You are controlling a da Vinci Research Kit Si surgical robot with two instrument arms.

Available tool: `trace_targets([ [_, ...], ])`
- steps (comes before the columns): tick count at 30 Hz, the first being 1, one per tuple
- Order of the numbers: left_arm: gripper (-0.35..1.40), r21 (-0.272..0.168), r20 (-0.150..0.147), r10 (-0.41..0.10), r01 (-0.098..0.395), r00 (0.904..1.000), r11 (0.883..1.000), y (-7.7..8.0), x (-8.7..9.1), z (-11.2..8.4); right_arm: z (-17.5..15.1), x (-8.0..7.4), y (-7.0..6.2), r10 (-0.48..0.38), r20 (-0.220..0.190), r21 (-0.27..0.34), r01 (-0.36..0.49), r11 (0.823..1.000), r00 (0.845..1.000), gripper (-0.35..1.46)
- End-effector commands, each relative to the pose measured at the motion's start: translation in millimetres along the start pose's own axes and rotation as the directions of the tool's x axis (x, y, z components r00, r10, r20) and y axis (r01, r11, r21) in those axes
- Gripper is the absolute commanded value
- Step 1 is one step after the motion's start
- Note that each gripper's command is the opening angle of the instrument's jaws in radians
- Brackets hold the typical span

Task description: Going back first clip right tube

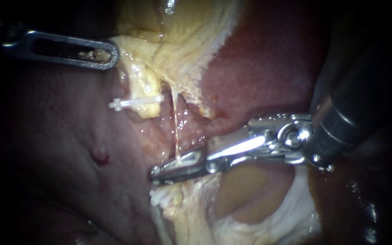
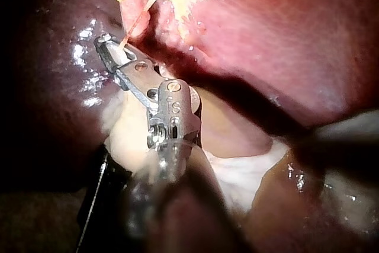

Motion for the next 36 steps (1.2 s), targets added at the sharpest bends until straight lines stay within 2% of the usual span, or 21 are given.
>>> trace_targets([
  [1, -0.35, 0.000, 0.001, 0.000, 0.000, 1.0000, 1.000, 0.0, 0.0, 0.0, 0.0, 0.0, 0.0, 0.001, 0.000, 0.000, -0.001, 1.000, 1.000, -0.35],
  [7, -0.35, 0.000, 0.001, 0.000, 0.000, 1.0000, 1.000, 0.0, 0.0, 0.1, 0.0, 0.0, 0.0, -0.001, -0.014, 0.006, 0.001, 1.000, 1.000, -0.35],
  [8, -0.35, 0.000, 0.001, 0.000, 0.000, 1.0000, 1.000, 0.0, 0.0, 0.1, 0.1, -0.1, 0.0, -0.001, -0.017, 0.001, 0.001, 1.000, 1.000, -0.29],
  [11, -0.35, 0.000, 0.001, 0.000, 0.000, 1.0000, 1.000, 0.0, 0.0, 0.1, 0.3, 0.0, 0.1, 0.004, -0.043, -0.004, -0.004, 1.000, 0.999, 0.23],
  [14, -0.35, -0.002, 0.002, 0.000, 0.000, 1.0000, 1.000, 0.0, 0.1, 0.1, 0.6, 0.2, 0.3, -0.014, -0.069, -0.039, 0.011, 0.999, 0.998, 0.44],
  [23, -0.35, -0.001, 0.002, 0.001, -0.001, 1.0000, 1.000, 0.0, 0.3, 0.2, 1.4, -0.1, 1.2, -0.086, -0.092, -0.083, 0.079, 0.993, 0.992, 0.49],
  [29, -0.35, 0.001, 0.001, 0.007, -0.007, 1.0000, 1.000, -0.1, 0.4, 0.2, 1.3, -0.6, 2.5, -0.186, -0.107, -0.146, 0.170, 0.974, 0.977, 0.50],
  [36, -0.35, 0.001, 0.001, 0.008, -0.008, 1.0000, 1.000, -0.1, 0.4, 0.2, -0.2, -1.4, 3.4, -0.266, -0.090, -0.208, 0.243, 0.947, 0.960, 0.50],
])
